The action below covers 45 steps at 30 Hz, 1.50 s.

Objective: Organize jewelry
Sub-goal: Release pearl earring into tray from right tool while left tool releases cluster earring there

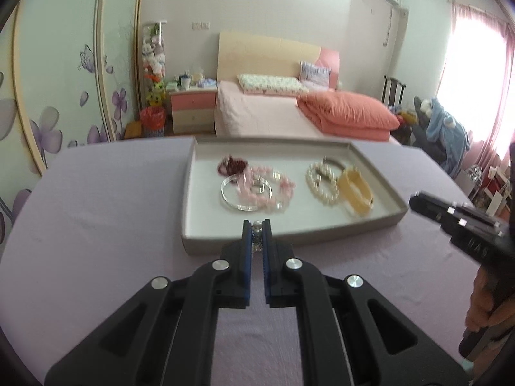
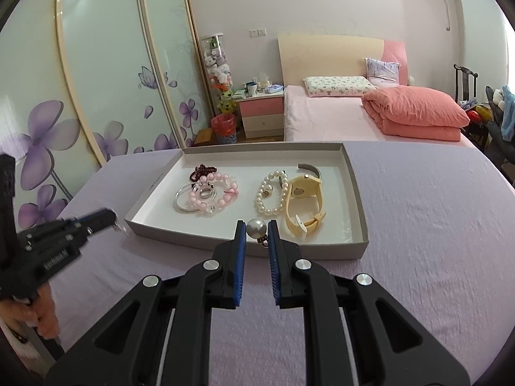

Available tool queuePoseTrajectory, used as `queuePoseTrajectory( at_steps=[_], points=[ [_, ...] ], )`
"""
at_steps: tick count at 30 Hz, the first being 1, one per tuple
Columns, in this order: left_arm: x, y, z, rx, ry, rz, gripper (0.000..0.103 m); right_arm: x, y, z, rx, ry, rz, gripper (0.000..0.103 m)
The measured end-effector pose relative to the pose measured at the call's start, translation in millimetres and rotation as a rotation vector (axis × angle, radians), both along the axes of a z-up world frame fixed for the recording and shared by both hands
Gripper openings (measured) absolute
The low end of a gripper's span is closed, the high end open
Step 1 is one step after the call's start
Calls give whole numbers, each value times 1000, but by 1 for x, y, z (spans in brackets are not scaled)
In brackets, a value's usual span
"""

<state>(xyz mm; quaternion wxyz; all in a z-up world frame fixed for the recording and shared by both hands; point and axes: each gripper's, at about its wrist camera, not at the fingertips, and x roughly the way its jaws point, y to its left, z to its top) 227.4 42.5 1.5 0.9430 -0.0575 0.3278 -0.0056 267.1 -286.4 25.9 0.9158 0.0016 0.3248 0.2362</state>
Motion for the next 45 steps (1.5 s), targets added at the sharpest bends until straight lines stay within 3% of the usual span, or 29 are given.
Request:
queuePoseTrajectory(
  at_steps=[10, 16, 22, 31, 33, 35, 45],
  points=[
    [-2, 9, 20, -6, -49, 17, 7, 1, 2, 6, 4, -24, -2, 14],
    [33, 13, 34, -57, -76, 43, 7, 33, 6, 27, 79, -103, -46, 14],
    [74, 14, 32, -81, -65, 57, 7, 75, 27, 5, 39, -54, -27, 14],
    [113, 1, 9, -69, -21, 41, 7, 104, 40, -27, 11, 17, -2, 15],
    [118, 2, 6, -72, -14, 35, 7, 108, 42, -27, 18, 28, 3, 21],
    [122, 3, 3, -73, -7, 25, 7, 110, 40, -27, 35, 37, -2, 52],
    [124, -4, -8, -73, 0, -14, 7, 106, 6, -21, 74, 12, -85, 53]
  ],
)
